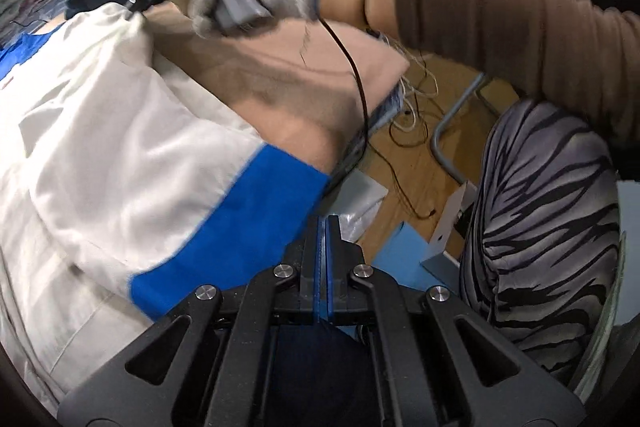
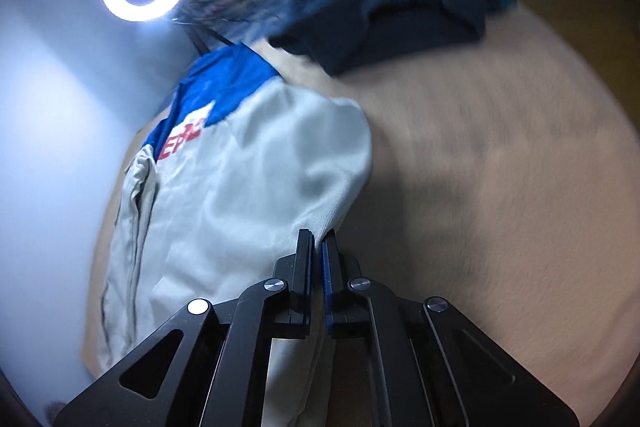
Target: Fold large clothes
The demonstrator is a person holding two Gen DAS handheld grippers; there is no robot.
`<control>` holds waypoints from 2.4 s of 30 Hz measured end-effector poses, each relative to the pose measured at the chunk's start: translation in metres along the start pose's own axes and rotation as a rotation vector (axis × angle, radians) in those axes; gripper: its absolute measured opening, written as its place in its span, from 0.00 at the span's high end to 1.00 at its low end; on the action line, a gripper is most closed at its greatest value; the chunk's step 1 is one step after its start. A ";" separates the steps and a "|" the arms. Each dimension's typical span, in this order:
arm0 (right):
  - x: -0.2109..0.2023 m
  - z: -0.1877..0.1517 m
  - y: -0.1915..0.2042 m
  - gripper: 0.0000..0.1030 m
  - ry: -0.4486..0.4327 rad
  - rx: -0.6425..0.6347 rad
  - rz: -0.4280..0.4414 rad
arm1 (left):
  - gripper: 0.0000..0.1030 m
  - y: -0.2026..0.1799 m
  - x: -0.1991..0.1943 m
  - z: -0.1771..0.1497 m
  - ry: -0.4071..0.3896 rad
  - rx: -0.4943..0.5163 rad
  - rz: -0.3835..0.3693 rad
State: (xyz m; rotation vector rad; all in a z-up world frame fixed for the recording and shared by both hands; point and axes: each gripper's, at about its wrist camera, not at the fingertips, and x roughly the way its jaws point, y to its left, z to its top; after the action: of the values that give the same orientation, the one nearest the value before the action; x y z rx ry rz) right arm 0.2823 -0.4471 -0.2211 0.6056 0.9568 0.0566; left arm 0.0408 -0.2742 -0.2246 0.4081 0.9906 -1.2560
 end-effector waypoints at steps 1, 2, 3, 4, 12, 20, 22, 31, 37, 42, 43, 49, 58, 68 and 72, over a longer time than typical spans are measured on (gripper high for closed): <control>-0.002 -0.002 -0.003 0.93 0.004 0.009 0.024 | 1.00 0.006 -0.007 0.002 -0.018 -0.031 0.004; -0.005 -0.003 -0.005 0.93 0.006 0.012 0.041 | 1.00 0.013 -0.013 0.002 -0.029 -0.059 0.004; -0.010 -0.006 -0.007 0.92 0.007 0.019 0.067 | 1.00 0.017 -0.016 0.001 -0.037 -0.077 0.005; -0.015 -0.009 -0.009 0.90 0.007 0.028 0.090 | 1.00 0.027 -0.025 0.000 -0.054 -0.107 0.019; -0.058 -0.085 -0.004 0.82 0.129 0.019 0.210 | 0.73 0.102 -0.060 -0.012 -0.131 -0.329 0.139; -0.054 -0.143 0.015 0.72 0.282 -0.046 0.191 | 0.73 0.163 -0.037 -0.029 -0.047 -0.544 0.165; -0.050 -0.149 0.017 0.71 0.295 -0.056 0.156 | 0.73 0.165 -0.030 -0.032 -0.022 -0.531 0.172; -0.036 -0.157 -0.005 0.71 0.313 0.103 0.232 | 0.73 0.161 -0.024 -0.035 -0.007 -0.501 0.176; -0.037 -0.160 0.009 0.89 0.296 0.055 0.219 | 0.73 0.160 -0.021 -0.033 0.000 -0.485 0.187; -0.070 -0.162 0.035 0.98 0.227 -0.088 0.144 | 0.73 0.159 -0.023 -0.033 0.000 -0.478 0.184; -0.079 -0.162 0.037 0.98 0.209 -0.103 0.131 | 0.73 0.158 -0.022 -0.033 0.001 -0.473 0.186; -0.070 -0.171 0.037 0.95 0.279 -0.225 -0.086 | 0.73 0.158 -0.036 -0.029 -0.018 -0.500 0.145; -0.094 -0.150 0.055 0.93 0.123 -0.254 -0.078 | 0.73 0.154 -0.059 -0.031 -0.083 -0.615 -0.016; -0.071 -0.166 0.049 0.93 0.185 -0.271 -0.134 | 0.73 0.131 -0.024 -0.031 0.045 -0.508 0.156; -0.064 -0.167 0.040 0.91 0.209 -0.281 -0.158 | 0.73 0.122 -0.037 -0.030 -0.005 -0.486 0.191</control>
State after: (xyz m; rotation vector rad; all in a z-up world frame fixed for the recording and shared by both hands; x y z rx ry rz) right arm 0.1232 -0.3569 -0.2241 0.2670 1.1722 0.1131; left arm 0.1418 -0.1919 -0.2418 0.1154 1.1818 -0.8096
